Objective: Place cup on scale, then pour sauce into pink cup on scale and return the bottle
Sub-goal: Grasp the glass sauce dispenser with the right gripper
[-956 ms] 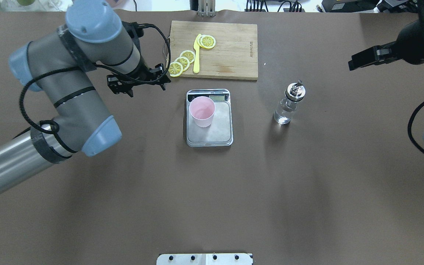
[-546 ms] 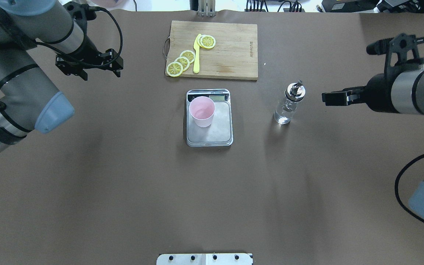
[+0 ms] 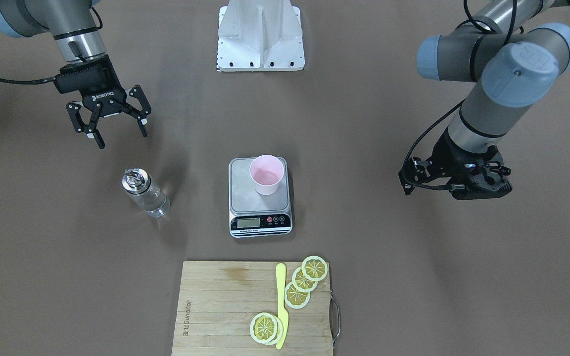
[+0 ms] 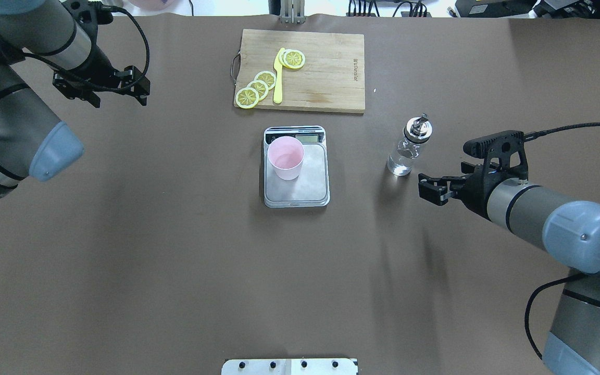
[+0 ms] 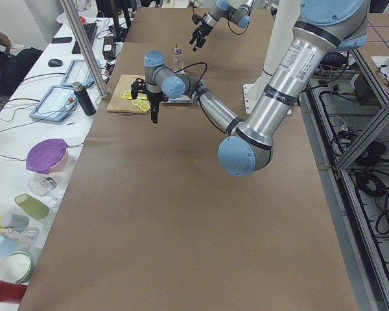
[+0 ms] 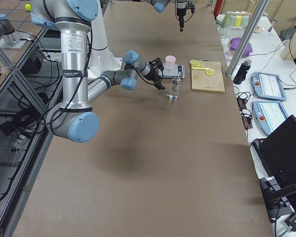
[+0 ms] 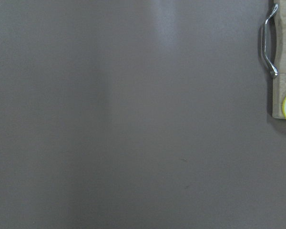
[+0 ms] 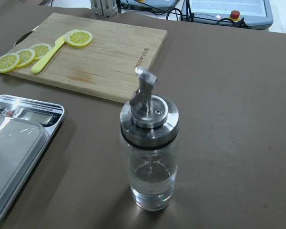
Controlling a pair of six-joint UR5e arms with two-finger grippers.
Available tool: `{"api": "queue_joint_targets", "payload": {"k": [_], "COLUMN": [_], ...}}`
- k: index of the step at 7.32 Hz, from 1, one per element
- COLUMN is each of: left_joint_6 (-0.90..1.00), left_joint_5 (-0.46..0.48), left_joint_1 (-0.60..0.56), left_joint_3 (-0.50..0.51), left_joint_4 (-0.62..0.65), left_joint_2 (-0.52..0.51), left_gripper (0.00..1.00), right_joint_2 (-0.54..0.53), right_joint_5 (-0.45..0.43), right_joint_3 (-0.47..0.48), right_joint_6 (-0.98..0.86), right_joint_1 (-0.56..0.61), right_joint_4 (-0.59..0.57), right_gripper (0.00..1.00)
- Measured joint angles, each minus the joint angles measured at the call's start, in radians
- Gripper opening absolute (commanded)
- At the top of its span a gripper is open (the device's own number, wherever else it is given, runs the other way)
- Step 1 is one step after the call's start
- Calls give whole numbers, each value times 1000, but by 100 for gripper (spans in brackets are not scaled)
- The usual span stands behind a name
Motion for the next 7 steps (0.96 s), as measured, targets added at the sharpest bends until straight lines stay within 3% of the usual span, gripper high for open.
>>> {"api": "queue_joint_targets", "payload": {"k": [3, 7], "left_joint_6": [1, 1], "left_joint_5": [4, 4], "left_joint_1": [-1, 0], "left_joint_3": [11, 20], "left_joint_4": [-1, -2], "left_joint_2": [1, 0], "left_gripper": [99, 99], "right_joint_2": [52, 139], "right_joint_5": [-155, -239], "right_joint_3": [-186, -299], "right_joint_6": [-1, -13], "right_joint_1": [-53, -68], "right_joint_4": [182, 206], "right_gripper": [99, 98]}}
